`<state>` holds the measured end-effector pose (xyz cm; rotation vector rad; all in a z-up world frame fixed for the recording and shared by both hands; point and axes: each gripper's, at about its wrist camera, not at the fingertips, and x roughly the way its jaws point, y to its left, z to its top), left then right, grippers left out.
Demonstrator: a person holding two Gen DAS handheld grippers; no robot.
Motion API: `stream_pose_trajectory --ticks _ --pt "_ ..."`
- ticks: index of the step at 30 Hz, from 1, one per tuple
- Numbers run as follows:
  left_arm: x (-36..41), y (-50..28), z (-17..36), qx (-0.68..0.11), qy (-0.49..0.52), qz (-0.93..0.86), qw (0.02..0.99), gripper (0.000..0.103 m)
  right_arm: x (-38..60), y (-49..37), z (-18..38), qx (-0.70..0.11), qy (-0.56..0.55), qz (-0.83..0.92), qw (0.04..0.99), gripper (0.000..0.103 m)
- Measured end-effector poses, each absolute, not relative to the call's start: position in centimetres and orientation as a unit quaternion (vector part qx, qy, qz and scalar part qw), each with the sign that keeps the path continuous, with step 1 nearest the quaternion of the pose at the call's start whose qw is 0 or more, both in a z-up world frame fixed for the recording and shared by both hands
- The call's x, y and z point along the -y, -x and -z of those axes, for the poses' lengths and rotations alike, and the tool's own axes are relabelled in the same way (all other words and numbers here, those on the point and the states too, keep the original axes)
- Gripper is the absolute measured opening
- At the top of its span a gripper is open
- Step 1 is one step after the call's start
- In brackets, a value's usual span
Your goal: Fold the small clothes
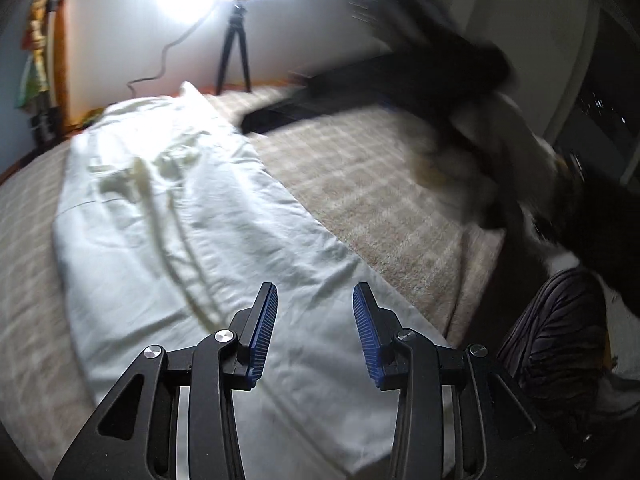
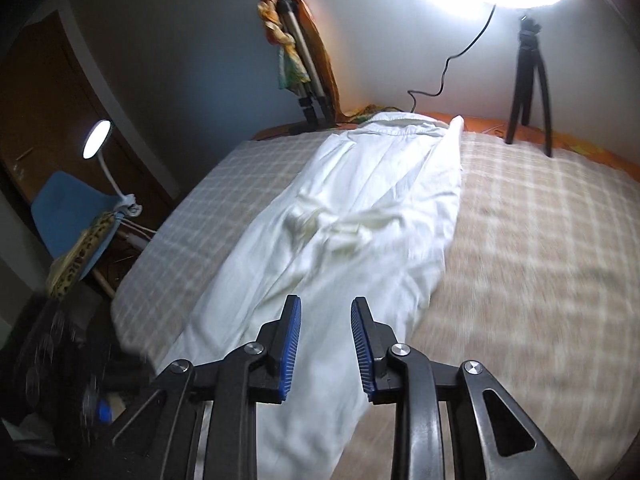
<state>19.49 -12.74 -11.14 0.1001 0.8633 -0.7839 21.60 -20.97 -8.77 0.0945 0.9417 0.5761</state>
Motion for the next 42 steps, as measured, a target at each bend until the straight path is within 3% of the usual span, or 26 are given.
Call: stream_pose_trajectory --ticks 14,15,17,19,22,26,34,42 --pt "13.8 -21.3 14.2 -0.447 -0.042 0.386 0.806 0.038 21.8 -36.5 15.2 -0.501 -0.037 -0.201 0.841 0.025" --pt "13.8 -21.3 14.2 -0.447 -0.041 0.387 0.805 0.038 22.5 -37.3 15.7 -0.505 -0.038 -0.185 0.842 0.02" --pt "13.8 -21.6 14.1 -0.449 -0.038 0.388 0.804 0.038 23.6 -38.3 15.7 -0.502 -0.054 -0.181 0.844 0.016" --pt "13.7 -21.6 14.0 -0.449 -0.037 0.389 0.804 0.038 24.2 -38.9 15.2 -0.494 -0.054 -0.17 0.851 0.021" --pt "13.8 -21.6 14.0 -0.45 -0.035 0.39 0.802 0.038 24.3 -38.7 13.8 -0.478 -0.075 -0.208 0.85 0.021" --pt "13.3 -21.8 14.1 -0.451 -0.032 0.391 0.802 0.038 21.8 -39.3 13.7 -0.48 -0.019 -0.232 0.846 0.02" --pt "13.2 -21.9 14.0 -0.452 -0.027 0.394 0.8 0.038 22.9 -44.7 15.7 -0.492 -0.014 -0.149 0.858 0.007" --pt "12.9 -22.0 14.1 -0.451 -0.027 0.394 0.8 0.038 23.6 -47.8 15.5 -0.473 0.027 -0.084 0.877 0.014"
